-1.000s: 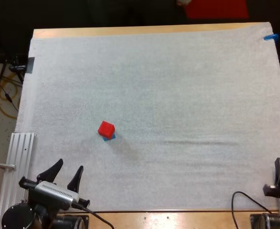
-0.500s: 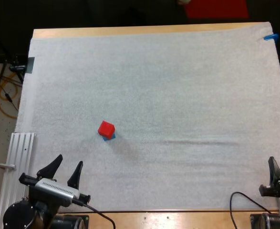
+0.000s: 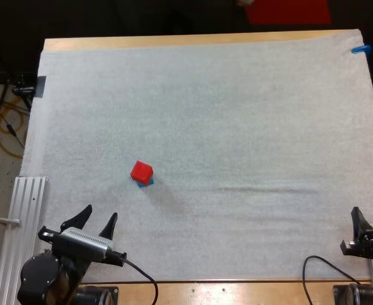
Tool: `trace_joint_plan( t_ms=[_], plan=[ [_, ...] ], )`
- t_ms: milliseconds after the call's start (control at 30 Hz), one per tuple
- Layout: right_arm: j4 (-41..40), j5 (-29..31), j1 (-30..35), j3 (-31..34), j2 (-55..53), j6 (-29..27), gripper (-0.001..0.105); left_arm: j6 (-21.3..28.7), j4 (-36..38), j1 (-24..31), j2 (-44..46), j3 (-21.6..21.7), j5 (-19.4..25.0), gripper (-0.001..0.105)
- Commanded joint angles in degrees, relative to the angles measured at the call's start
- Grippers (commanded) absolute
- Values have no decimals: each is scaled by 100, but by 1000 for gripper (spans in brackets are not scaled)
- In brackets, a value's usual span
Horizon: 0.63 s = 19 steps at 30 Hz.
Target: Stack red cube on blue cube
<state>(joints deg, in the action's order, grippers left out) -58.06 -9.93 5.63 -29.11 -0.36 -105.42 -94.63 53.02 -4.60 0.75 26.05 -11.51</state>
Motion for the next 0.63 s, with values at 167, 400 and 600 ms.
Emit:
trace_joint_plan(
  t_ms=[167,400,600],
  plan=[
    [49,-62,6,-27,-259,20,57,-59,-79,-6,721,26,40,51],
    [49,-62,6,-27,-259,20,57,-59,-79,-6,721,26,40,51],
    [49,-62,6,-27,-259,20,57,-59,-79,-6,721,26,40,51]
  ],
)
